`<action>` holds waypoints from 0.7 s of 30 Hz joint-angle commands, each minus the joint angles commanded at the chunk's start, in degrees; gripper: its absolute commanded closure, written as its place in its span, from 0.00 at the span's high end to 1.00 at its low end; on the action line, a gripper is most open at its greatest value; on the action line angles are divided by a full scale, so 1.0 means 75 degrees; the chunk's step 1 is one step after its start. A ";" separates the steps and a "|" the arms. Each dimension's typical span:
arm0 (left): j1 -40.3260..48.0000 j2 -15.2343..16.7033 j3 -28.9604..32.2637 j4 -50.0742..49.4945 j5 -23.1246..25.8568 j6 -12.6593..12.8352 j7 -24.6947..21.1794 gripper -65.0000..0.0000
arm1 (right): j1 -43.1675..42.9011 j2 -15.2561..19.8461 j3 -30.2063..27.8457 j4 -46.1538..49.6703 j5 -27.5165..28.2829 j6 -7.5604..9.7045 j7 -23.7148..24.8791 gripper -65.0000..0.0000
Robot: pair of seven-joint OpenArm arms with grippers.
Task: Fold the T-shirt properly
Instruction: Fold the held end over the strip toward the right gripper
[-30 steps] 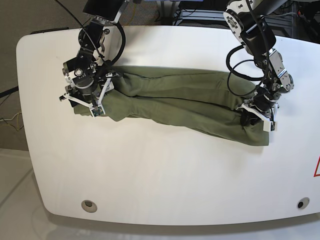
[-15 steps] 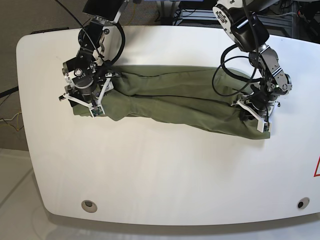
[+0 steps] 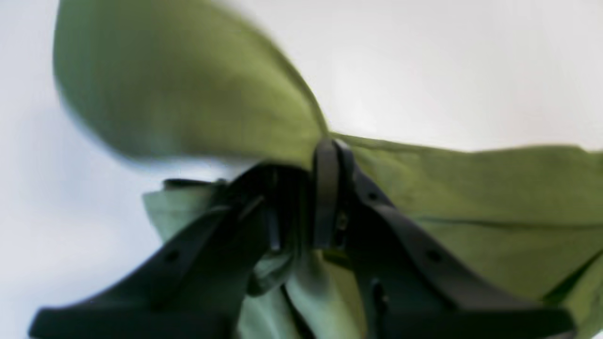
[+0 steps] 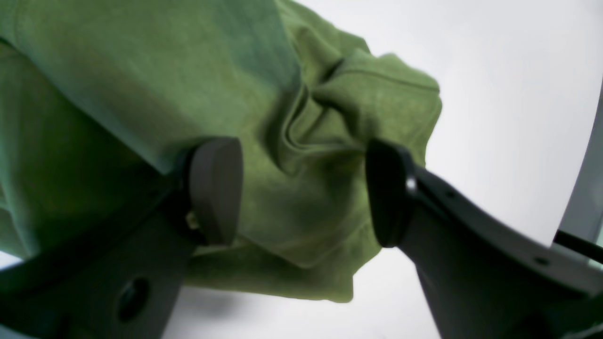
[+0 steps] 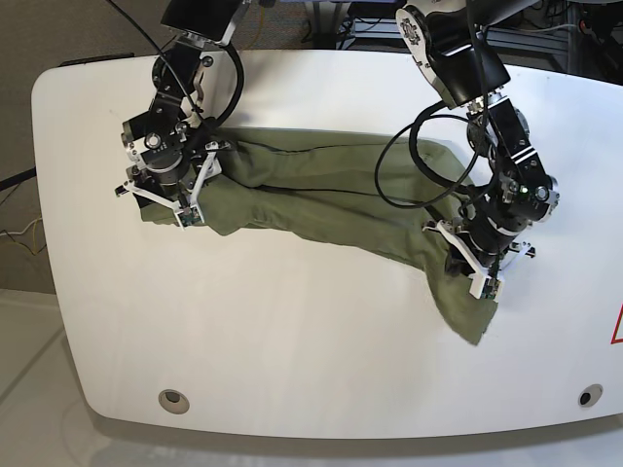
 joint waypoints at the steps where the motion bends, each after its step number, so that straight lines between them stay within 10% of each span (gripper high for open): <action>1: 0.0000 0.0000 0.0070 0.0035 0.0000 0.0000 0.0000 0.13 | 0.0000 0.0000 0.0000 0.0012 0.0000 0.0000 0.0000 0.61; 10: 0.0105 0.0000 0.0832 0.0047 -0.0070 0.0000 0.0000 0.13 | 0.0000 -0.0023 0.0000 0.0023 0.0000 0.0000 0.0000 0.61; 17: 0.0434 0.0000 0.1547 0.0047 -0.1371 0.0000 -0.0023 0.13 | 0.0000 -0.0023 0.0000 0.0012 0.0012 0.0000 0.0000 0.61; 21: 0.0692 0.0000 0.1911 0.0023 -0.2262 0.0662 -0.0070 0.13 | 0.0000 -0.0023 0.0000 0.0012 0.0012 0.0000 0.0000 0.61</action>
